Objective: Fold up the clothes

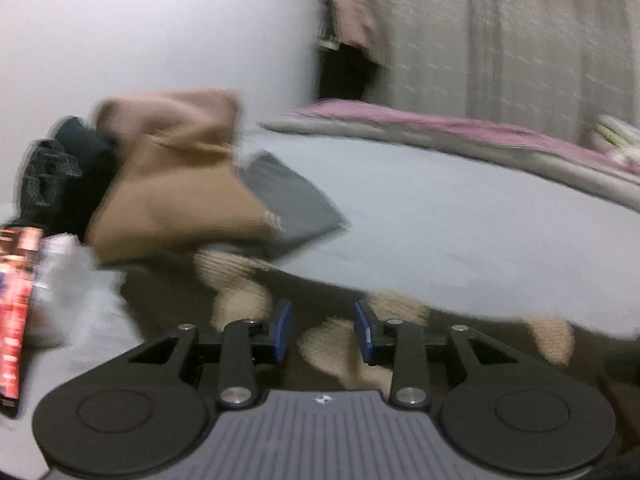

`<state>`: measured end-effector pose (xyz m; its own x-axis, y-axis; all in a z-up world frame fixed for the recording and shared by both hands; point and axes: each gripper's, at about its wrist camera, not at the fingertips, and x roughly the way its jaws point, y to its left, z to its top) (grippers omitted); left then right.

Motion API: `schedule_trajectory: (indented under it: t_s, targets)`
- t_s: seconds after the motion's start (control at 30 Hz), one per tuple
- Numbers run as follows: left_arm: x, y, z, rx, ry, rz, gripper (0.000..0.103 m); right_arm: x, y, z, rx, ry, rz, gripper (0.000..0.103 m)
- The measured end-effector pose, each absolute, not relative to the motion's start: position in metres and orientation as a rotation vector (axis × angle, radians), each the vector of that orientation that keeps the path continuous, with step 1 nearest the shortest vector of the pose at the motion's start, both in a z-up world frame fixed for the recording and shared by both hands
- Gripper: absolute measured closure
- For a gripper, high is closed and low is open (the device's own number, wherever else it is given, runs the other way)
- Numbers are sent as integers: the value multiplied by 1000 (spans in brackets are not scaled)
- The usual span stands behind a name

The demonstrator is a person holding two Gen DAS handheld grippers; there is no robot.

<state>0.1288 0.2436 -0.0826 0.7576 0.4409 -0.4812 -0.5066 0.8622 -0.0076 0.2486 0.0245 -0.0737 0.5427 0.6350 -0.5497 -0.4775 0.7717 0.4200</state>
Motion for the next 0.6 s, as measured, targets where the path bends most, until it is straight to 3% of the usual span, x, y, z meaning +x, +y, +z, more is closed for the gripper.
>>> schedule_trajectory:
  t_s: [0.6]
  targets:
    - [147,277,-95,-171,559,643,66,252,24,-76,249,753,664,42]
